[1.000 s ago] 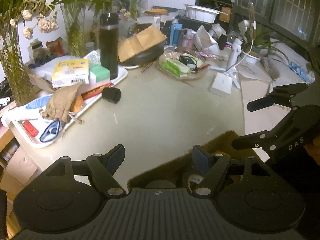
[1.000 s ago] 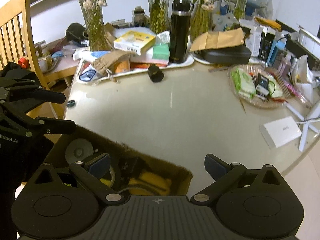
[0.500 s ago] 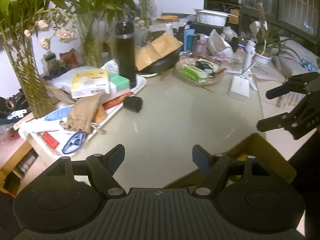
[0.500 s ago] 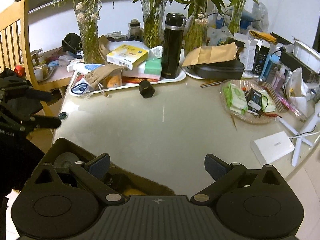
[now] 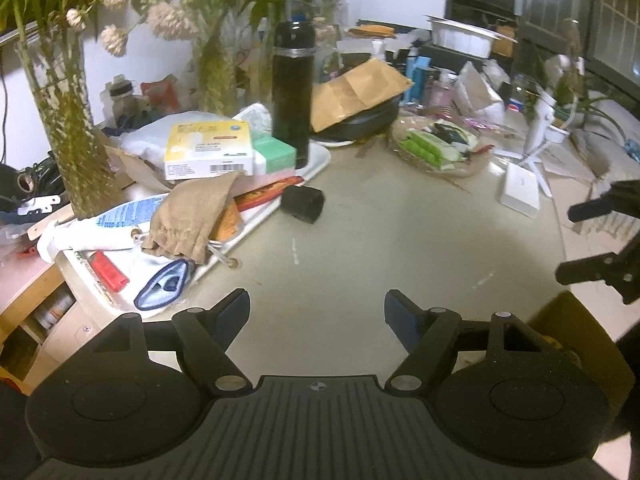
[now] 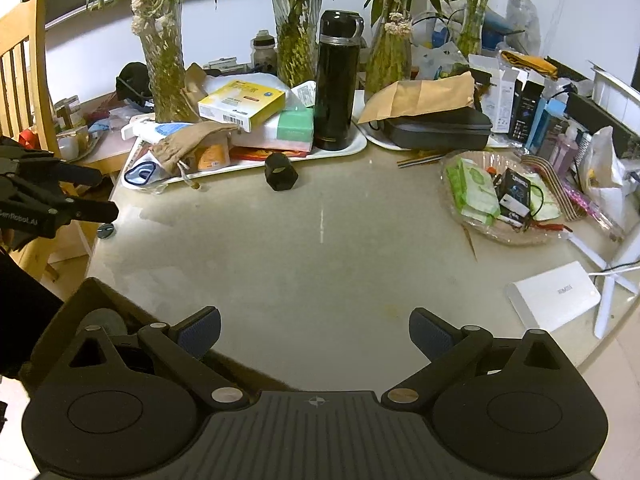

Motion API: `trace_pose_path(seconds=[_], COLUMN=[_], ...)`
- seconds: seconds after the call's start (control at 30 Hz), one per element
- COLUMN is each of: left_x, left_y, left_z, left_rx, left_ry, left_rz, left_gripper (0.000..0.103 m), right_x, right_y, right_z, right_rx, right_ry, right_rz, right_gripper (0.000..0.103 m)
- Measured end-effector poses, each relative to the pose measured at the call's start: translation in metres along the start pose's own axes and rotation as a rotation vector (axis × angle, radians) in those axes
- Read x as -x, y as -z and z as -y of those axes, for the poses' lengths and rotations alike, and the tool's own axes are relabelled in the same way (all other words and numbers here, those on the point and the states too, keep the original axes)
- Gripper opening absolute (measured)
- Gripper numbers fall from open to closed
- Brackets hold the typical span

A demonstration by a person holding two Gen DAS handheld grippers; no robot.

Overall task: Organize rigid objects
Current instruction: 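Move both open grippers back from the box toward the table, then lower the right gripper onto the small black cube and close on it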

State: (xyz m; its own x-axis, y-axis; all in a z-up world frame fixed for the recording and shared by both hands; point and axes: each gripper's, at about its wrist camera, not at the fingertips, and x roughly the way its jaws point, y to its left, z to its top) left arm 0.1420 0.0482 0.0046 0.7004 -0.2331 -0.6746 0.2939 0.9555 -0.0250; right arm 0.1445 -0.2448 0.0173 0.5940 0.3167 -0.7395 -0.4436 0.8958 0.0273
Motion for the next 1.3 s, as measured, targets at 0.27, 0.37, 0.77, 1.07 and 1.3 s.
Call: trace_pose_path(seconds=[0.27, 0.37, 0.77, 1.07, 1.3], left_x=[-0.009, -0.013, -0.02, -0.026, -0.028], left_y=[-0.009, -0.008, -0.002, 0.004, 0.004], left_z=[-0.026, -0.03, -0.036, -0.034, -0.035], left_rx=[0.095, 0.108, 0.14, 0.106, 0.116], left_ry=[-0.025, -0.03, -0.041, -0.039, -0.013], left_rz=[-0.016, -0.031, -0.062, -0.094, -0.111], left_gripper=[0.074, 0.074, 0.074, 0.074, 0.074], right_x=[-0.021, -0.028, -0.051, -0.082, -0.118], right_y=[-0.004, -0.006, -0.018, -0.043, -0.061], right_z=[0.01, 0.01, 0.012, -0.004, -0.02], right_rx=[-0.022, -0.018, -0.012, 0.057, 0.139], right_ry=[-0.014, -0.015, -0.031, -0.053, -0.05], right_rz=[0.007, 0.011, 0.01, 0.034, 0.048], right_gripper=[0.1, 0.1, 0.099, 0.096, 0.095])
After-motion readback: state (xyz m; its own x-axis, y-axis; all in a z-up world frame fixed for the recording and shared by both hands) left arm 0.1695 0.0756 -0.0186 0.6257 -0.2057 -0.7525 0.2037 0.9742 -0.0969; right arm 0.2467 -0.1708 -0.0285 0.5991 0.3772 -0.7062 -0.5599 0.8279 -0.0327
